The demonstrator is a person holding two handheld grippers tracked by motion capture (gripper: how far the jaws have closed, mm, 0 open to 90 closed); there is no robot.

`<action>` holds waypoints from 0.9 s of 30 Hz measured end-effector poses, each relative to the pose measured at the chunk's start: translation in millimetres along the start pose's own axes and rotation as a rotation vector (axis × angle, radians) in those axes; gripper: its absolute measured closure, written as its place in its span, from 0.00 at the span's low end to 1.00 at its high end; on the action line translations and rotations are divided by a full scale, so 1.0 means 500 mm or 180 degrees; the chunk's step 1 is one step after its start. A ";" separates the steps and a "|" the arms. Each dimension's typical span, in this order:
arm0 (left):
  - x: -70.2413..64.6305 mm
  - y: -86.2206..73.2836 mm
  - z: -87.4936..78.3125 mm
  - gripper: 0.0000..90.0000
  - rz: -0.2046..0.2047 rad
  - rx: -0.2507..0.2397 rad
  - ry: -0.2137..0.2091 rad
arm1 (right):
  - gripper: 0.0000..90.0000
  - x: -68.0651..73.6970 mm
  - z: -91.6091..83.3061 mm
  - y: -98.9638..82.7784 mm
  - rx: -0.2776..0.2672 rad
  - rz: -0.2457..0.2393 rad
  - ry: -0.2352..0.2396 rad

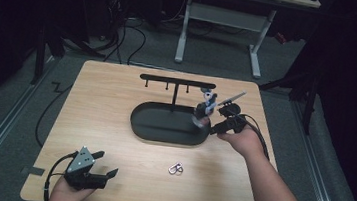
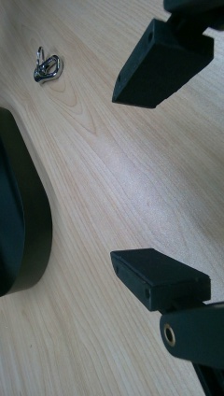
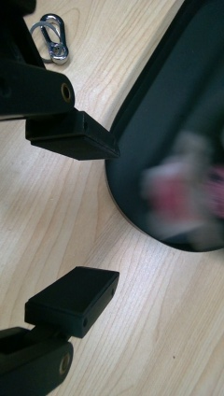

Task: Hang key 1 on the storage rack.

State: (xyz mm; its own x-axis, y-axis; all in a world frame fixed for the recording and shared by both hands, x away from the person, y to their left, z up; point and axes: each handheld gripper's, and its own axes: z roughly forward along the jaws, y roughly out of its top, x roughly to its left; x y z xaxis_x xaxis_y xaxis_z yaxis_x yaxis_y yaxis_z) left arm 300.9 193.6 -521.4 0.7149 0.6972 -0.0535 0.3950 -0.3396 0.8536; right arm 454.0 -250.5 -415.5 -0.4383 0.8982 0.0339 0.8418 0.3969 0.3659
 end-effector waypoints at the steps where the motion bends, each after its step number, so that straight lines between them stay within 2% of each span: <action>1: -0.001 0.000 0.001 0.23 -0.0003 -0.0003 -0.0004 | 0.39 0.000 -0.009 -0.009 -0.0060 0.0003 -0.0002; 6: 0.000 0.001 0.001 0.23 -0.0006 0.0015 -0.0021 | 0.40 0.002 -0.025 -0.038 -0.0227 -0.0011 -0.0002; 8: -0.001 0.002 0.001 0.23 -0.0005 0.0016 -0.0029 | 0.42 0.006 -0.032 -0.068 -0.0384 -0.0058 -0.0042; 10: -0.002 0.001 0.002 0.23 -0.0018 0.0005 -0.0027 | 0.42 0.006 -0.033 -0.077 -0.0405 -0.0055 -0.0058; 11: -0.002 0.002 0.003 0.23 -0.0024 0.0008 -0.0029 | 0.44 0.007 -0.034 -0.100 -0.0521 -0.0063 -0.0117; 12: -0.002 0.002 0.003 0.23 -0.0030 0.0014 -0.0035 | 0.44 0.007 -0.033 -0.110 -0.0538 -0.0070 -0.0137; 14: -0.002 0.002 0.003 0.24 -0.0035 0.0013 -0.0037 | 0.45 0.005 -0.031 -0.136 -0.0674 0.0005 -0.0075; 15: -0.003 0.003 0.003 0.24 -0.0047 -0.0003 -0.0035 | 0.46 0.006 -0.030 -0.149 -0.0747 0.0026 -0.0095; 16: -0.003 0.003 0.003 0.24 -0.0047 -0.0003 -0.0035 | 0.46 0.006 -0.030 -0.149 -0.0747 0.0026 -0.0095; 17: -0.003 0.004 0.002 0.24 -0.0062 -0.0016 -0.0036 | 0.46 0.008 -0.025 -0.177 -0.0876 0.0035 -0.0126; 18: -0.003 0.004 0.002 0.25 -0.0062 -0.0016 -0.0036 | 0.46 0.008 -0.025 -0.177 -0.0876 0.0035 -0.0126; 19: -0.003 0.004 0.002 0.25 -0.0078 -0.0028 -0.0030 | 0.47 0.010 -0.016 -0.205 -0.1024 0.0068 -0.0117; 21: -0.002 0.004 0.002 0.26 -0.0102 -0.0036 -0.0035 | 0.47 0.016 -0.008 -0.234 -0.1144 0.0114 -0.0076; 22: -0.002 0.004 0.002 0.26 -0.0102 -0.0036 -0.0035 | 0.47 0.016 -0.008 -0.234 -0.1144 0.0114 -0.0076; 23: -0.002 0.004 0.002 0.26 -0.0118 -0.0028 -0.0046 | 0.47 0.025 0.004 -0.264 -0.1285 0.0139 -0.0070; 24: -0.002 0.004 0.002 0.27 -0.0118 -0.0028 -0.0046 | 0.47 0.025 0.004 -0.264 -0.1285 0.0139 -0.0070; 25: -0.002 0.003 0.004 0.27 -0.0135 -0.0033 -0.0049 | 0.47 0.035 0.017 -0.293 -0.1404 0.0180 -0.0043; 27: 0.000 0.003 0.004 0.27 -0.0169 -0.0018 -0.0041 | 0.47 0.047 0.029 -0.320 -0.1471 0.0162 -0.0040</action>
State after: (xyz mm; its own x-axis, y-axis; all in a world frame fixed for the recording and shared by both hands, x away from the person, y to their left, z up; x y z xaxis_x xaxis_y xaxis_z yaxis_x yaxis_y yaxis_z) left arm 302.5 191.7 -521.3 0.7005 0.7059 -0.1053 0.4293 -0.2989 0.8523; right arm 313.5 -290.1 -486.7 -0.3938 0.9177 0.0525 0.6321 0.2289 0.7403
